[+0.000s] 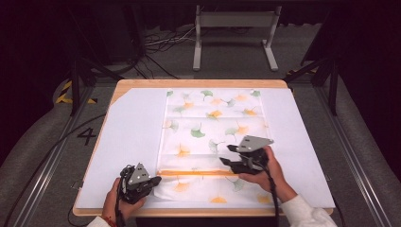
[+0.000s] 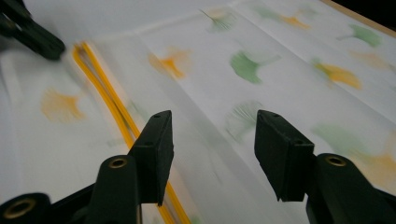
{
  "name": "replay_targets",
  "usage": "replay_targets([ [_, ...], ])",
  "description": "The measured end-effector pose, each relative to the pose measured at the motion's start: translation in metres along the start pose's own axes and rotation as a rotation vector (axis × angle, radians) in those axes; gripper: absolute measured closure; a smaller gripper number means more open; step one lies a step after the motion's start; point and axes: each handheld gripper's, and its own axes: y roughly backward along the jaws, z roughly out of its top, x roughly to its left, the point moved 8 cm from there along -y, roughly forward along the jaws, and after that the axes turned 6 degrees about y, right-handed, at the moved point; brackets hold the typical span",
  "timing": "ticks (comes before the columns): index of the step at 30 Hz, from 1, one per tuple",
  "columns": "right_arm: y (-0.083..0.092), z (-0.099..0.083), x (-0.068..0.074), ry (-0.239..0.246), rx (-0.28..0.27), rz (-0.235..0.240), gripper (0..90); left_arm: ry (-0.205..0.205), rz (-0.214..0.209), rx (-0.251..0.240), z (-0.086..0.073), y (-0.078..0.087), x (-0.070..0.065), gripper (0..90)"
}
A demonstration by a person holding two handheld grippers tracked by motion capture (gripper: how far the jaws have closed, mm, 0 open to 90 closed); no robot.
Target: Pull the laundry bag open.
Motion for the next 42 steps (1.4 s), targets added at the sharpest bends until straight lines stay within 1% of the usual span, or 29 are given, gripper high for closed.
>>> replay_targets([
  [1, -0.013, 0.011, 0.007, -0.013, -0.005, 0.037, 47.1, 0.002, -0.001, -0.004, 0.0, 0.0, 0.0, 89.3],
  [2, -0.024, 0.019, 0.013, -0.015, 0.0, 0.067, 46.1, -0.004, -0.002, -0.005, 0.001, 0.0, 0.0, 89.3],
  [4, -0.051, 0.035, 0.028, -0.031, 0.001, 0.139, 46.0, 0.001, -0.005, -0.004, 0.001, 0.0, 0.0, 89.3],
  [5, -0.063, 0.04, 0.034, -0.044, 0.014, 0.171, 45.2, 0.004, -0.005, -0.006, 0.001, -0.001, 0.0, 89.3],
  [6, -0.075, 0.044, 0.04, -0.039, 0.034, 0.193, 44.3, 0.0, -0.003, -0.004, 0.001, -0.001, 0.0, 89.3],
  [7, -0.089, 0.049, 0.047, -0.029, 0.047, 0.203, 44.2, 0.001, -0.005, -0.005, 0.001, -0.002, 0.0, 89.3],
  [9, -0.105, 0.055, 0.056, -0.024, 0.069, 0.224, 44.0, 0.003, -0.009, -0.007, 0.001, -0.002, 0.0, 89.3],
  [11, -0.12, 0.064, 0.065, -0.015, 0.082, 0.233, 43.3, 0.002, -0.006, -0.011, 0.001, -0.002, 0.0, 89.2],
  [13, -0.13, 0.069, 0.069, -0.006, 0.092, 0.238, 43.0, 0.003, -0.004, -0.007, 0.0, -0.002, 0.0, 89.3],
  [15, -0.14, 0.075, 0.075, -0.018, 0.103, 0.257, 42.7, 0.0, 0.0, -0.008, 0.0, -0.002, 0.0, 89.2],
  [17, -0.149, 0.078, 0.081, -0.009, 0.126, 0.261, 41.5, -0.001, 0.003, -0.007, 0.0, -0.002, 0.0, 89.3],
  [19, -0.159, 0.08, 0.086, 0.016, 0.143, 0.261, 40.7, 0.0, 0.004, -0.008, 0.0, -0.003, 0.0, 89.2],
  [21, -0.162, 0.081, 0.089, 0.009, 0.144, 0.269, 40.7, 0.004, 0.003, -0.011, 0.0, -0.003, 0.0, 89.2],
  [23, -0.17, 0.08, 0.093, 0.028, 0.17, 0.262, 40.7, 0.009, 0.0, -0.012, -0.001, -0.003, 0.0, 89.2],
  [24, -0.174, 0.078, 0.095, 0.032, 0.183, 0.266, 40.5, 0.011, 0.0, -0.016, -0.001, -0.003, 0.001, 89.2],
  [25, -0.176, 0.077, 0.095, 0.038, 0.191, 0.265, 40.3, 0.019, -0.008, -0.015, -0.001, -0.003, 0.001, 89.2],
  [26, -0.177, 0.076, 0.094, 0.042, 0.197, 0.258, 40.2, 0.025, -0.01, -0.018, -0.001, -0.003, 0.001, 89.2],
  [27, -0.178, 0.075, 0.093, 0.048, 0.2, 0.257, 40.2, 0.022, -0.01, -0.017, -0.001, -0.002, 0.0, 89.3],
  [30, -0.176, 0.071, 0.084, 0.043, 0.221, 0.23, 41.1, 0.012, -0.003, -0.023, 0.0, -0.001, 0.001, 89.3],
  [33, -0.173, 0.069, 0.08, 0.042, 0.228, 0.23, 41.9, 0.022, -0.008, -0.023, -0.001, 0.0, 0.002, 89.2],
  [35, -0.167, 0.066, 0.077, 0.051, 0.229, 0.254, 43.2, 0.029, -0.006, -0.026, -0.001, -0.001, 0.003, 89.2],
  [37, -0.16, 0.065, 0.075, 0.074, 0.231, 0.251, 45.5, 0.024, -0.007, -0.025, -0.001, 0.0, 0.002, 89.2],
  [38, -0.159, 0.066, 0.075, 0.076, 0.224, 0.26, 47.8, 0.016, -0.003, -0.02, -0.001, -0.001, 0.003, 89.2],
  [39, -0.159, 0.066, 0.075, 0.076, 0.224, 0.26, 47.8, 0.016, -0.003, -0.02, -0.001, -0.001, 0.003, 89.2],
  [41, -0.155, 0.069, 0.077, 0.104, 0.207, 0.281, 52.8, 0.02, -0.003, -0.023, 0.0, -0.001, 0.003, 89.1],
  [42, -0.153, 0.073, 0.081, 0.119, 0.185, 0.315, 60.9, 0.026, -0.005, -0.021, -0.001, -0.001, 0.003, 89.1],
])
